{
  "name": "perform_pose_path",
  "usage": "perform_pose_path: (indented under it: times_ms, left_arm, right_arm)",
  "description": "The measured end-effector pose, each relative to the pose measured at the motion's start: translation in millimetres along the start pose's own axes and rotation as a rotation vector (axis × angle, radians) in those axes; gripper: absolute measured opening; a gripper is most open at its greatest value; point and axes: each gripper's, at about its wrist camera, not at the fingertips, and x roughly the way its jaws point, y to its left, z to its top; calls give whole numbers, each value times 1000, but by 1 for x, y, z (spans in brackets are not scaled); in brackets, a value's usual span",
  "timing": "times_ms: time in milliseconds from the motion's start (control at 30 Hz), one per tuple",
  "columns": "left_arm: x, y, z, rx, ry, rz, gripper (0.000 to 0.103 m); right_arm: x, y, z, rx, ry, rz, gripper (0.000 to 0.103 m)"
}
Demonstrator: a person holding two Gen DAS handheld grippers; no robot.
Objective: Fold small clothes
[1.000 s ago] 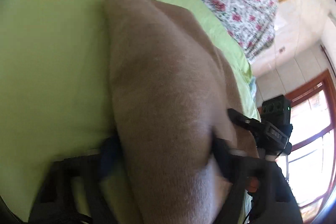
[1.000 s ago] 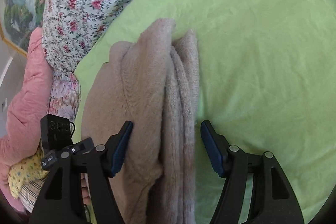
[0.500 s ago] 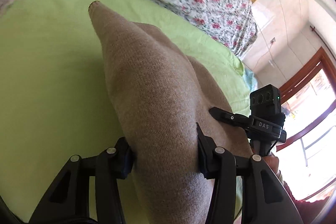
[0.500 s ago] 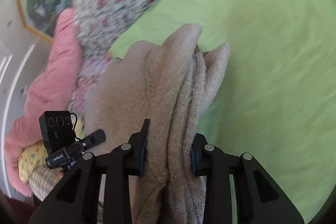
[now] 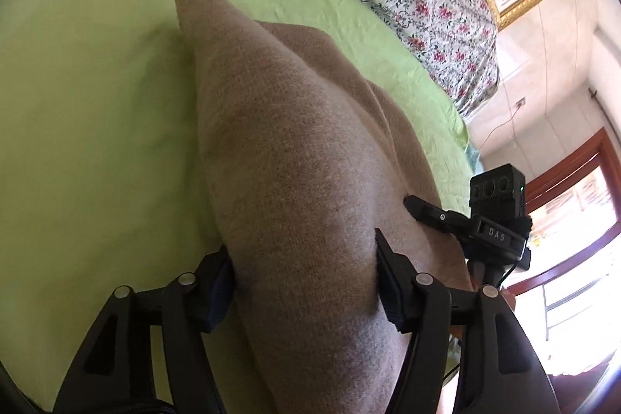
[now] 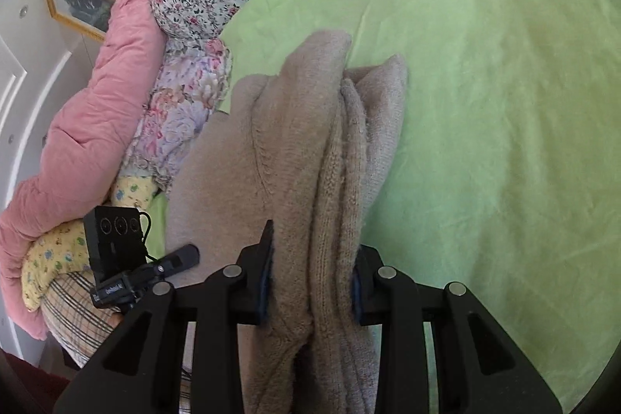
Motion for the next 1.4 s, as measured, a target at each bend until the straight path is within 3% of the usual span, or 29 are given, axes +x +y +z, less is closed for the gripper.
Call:
perform_pose_path:
  times_ms: [200, 267, 333, 533, 733, 800, 833, 867, 933, 1033, 1133, 1200, 1333, 1400]
  left_arm:
    - [1, 7, -1, -46, 4, -28, 73]
    - [-2, 8, 4, -36, 4, -13, 78]
    - [-3, 11, 11, -44, 2, -11, 80]
    - [1, 21, 45, -88, -4, -3, 81]
    - [11, 33, 77, -124, -30, 33, 81]
    - [17, 32, 83, -116, -49, 69, 63]
    - [21, 30, 87, -97, -59, 93, 35]
    - [24, 27, 91, -79, -61, 125, 30]
    - [22, 18, 96, -28, -93, 176, 25]
    - [24, -2, 95, 70, -132, 238, 24]
    - [37, -11, 91, 152, -128, 346, 24]
    - [42, -9, 91, 163, -128, 370, 27]
    - [37, 1, 99, 117, -148, 386, 46]
    - [33, 6, 104, 93, -162, 399, 48]
  right_arm:
    - [-4, -3, -2, 8, 14, -26, 40]
    - [-10, 1, -1, -13, 21, -75, 52]
    - [-19, 5, 2, -37, 10, -114, 57]
    - [-34, 16, 30, -75, -55, -141, 58]
    - [-10, 23, 59, -88, -52, -112, 58]
    - [6, 19, 65, -83, -24, -113, 52]
    - [11, 17, 67, -80, -16, -128, 28]
    - [12, 17, 68, -82, -20, -144, 16]
    - [-1, 17, 69, -88, -96, -109, 12]
    - [-21, 11, 63, -90, -193, -120, 9]
    - [-8, -7, 55, -60, -147, -177, 9]
    - [1, -15, 54, -44, -129, -185, 9]
    - [2, -5, 55, -81, -124, -227, 9]
    - [1, 0, 55, -100, -120, -248, 10]
